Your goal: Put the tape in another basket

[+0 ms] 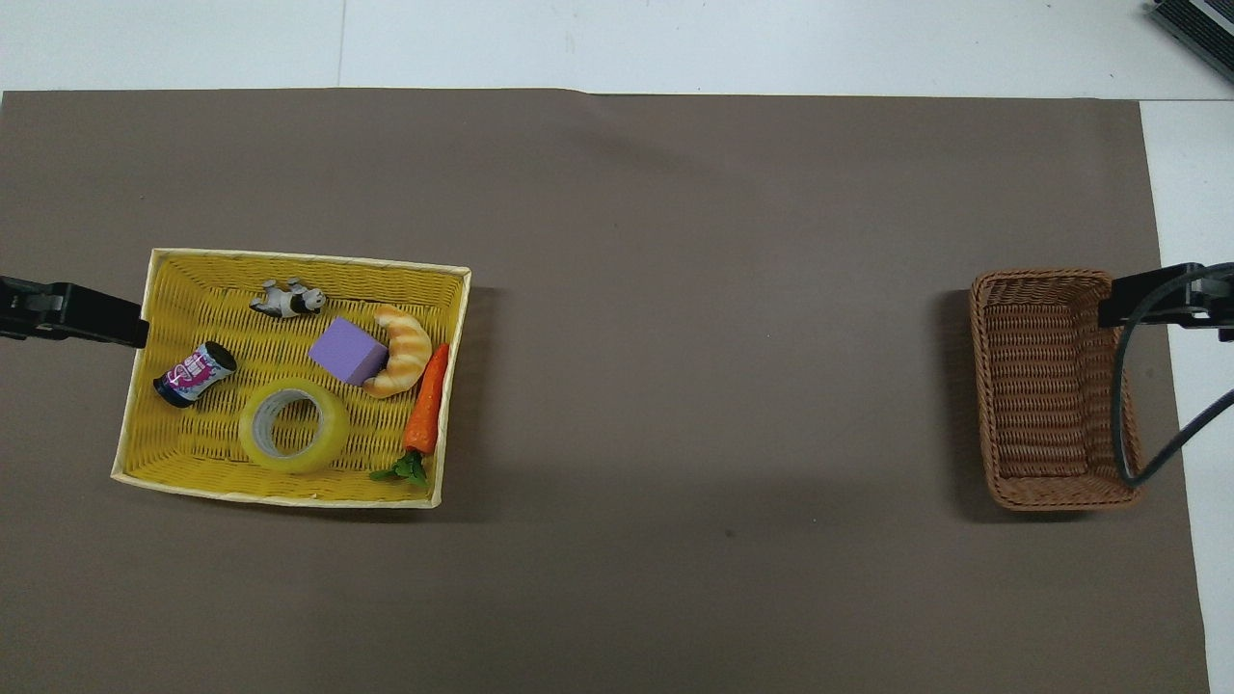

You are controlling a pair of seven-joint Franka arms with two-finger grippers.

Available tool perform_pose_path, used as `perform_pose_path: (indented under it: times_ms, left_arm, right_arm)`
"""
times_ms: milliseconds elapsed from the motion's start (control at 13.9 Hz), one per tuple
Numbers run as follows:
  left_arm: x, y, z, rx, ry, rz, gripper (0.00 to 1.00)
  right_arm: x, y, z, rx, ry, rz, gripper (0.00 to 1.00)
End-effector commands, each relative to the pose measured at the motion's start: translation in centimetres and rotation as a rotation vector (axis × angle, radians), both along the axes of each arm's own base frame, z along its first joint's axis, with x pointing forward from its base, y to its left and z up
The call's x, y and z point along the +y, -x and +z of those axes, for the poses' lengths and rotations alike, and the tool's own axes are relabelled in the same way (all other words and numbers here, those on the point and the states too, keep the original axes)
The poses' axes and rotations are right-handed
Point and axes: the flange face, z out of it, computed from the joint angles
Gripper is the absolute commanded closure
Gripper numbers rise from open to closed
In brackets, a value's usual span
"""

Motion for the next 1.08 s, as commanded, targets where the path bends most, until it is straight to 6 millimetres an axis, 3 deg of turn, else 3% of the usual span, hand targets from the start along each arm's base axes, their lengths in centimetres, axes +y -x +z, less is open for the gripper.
perform_pose_path:
  times_ms: [0,360,1008]
  left_arm:
    - [0.3,1.6,-0.6,0.013,0.009,0.001,0.0]
    - [0.3,2.1,-4.2,0.044,0.004,0.005,0.0]
    - [0.4,4.6,-16.3,0.097,-0.008,0.008,0.0]
  right_arm:
    - [-0.3,-0.1,0.1,-0.004,-0.015,0.003,0.0]
    - [-0.3,-0.1,0.1,-0.004,-0.015,0.003,0.0]
    - [-0.3,-0.1,0.1,-0.004,-0.015,0.003,0.0]
